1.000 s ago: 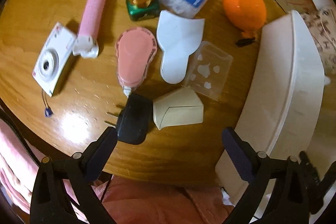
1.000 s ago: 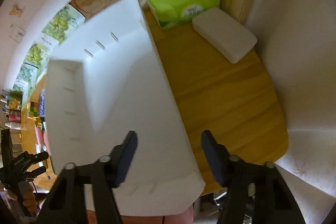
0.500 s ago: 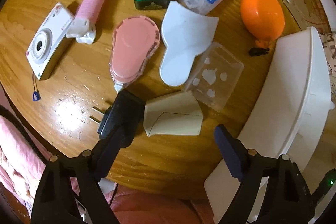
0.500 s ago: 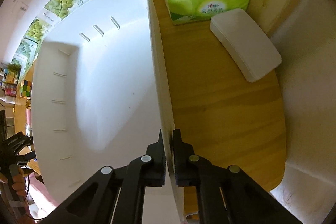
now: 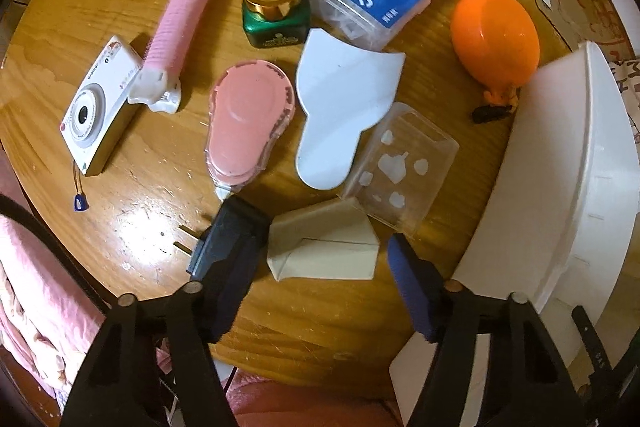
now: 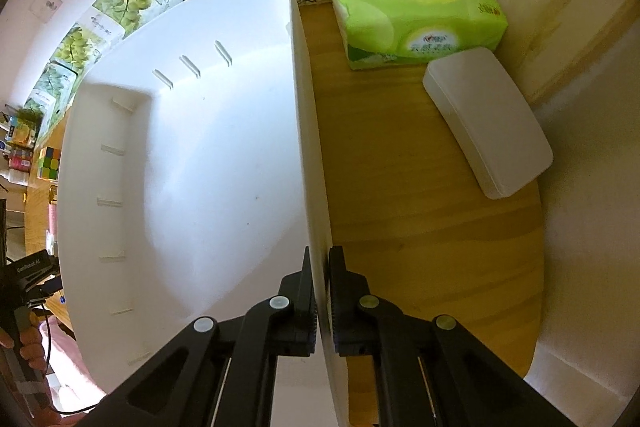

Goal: Organize rigid objects
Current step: 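Grip the white tray rim with the right tool while the left tool approaches the beige box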

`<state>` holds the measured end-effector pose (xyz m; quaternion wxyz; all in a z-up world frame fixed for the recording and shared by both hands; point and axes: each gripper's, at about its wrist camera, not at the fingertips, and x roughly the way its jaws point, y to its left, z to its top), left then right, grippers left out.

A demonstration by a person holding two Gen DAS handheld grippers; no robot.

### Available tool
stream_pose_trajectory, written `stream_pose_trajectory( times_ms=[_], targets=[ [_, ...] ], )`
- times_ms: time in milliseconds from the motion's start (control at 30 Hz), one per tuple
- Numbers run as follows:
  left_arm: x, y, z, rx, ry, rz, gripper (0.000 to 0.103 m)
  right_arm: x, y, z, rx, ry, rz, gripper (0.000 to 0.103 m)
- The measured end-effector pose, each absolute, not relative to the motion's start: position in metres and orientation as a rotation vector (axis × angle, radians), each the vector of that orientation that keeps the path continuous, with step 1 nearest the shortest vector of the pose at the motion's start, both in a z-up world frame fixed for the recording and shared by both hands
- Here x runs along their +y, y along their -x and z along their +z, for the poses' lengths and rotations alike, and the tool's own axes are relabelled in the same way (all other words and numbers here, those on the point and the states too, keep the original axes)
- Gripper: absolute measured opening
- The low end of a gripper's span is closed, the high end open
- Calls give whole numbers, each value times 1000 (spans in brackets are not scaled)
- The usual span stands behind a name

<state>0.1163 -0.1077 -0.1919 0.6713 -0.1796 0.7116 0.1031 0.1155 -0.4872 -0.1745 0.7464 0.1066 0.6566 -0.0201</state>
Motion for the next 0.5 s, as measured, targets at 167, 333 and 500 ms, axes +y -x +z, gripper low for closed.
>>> stream_pose_trajectory(
  times_ms=[167,333,500],
  targets=[
    [-114,-109,-194,1623,423,220,62,-482,-122,-176,1439,-229,-35,5],
    [-111,-109,-195,1624,442,213,62,-480,-126,-177,1445,-226,-32,5],
    [-97,-113,-195,1605,460,190,53,-484,-124,-176,1451,-231,-25,5]
  ],
)
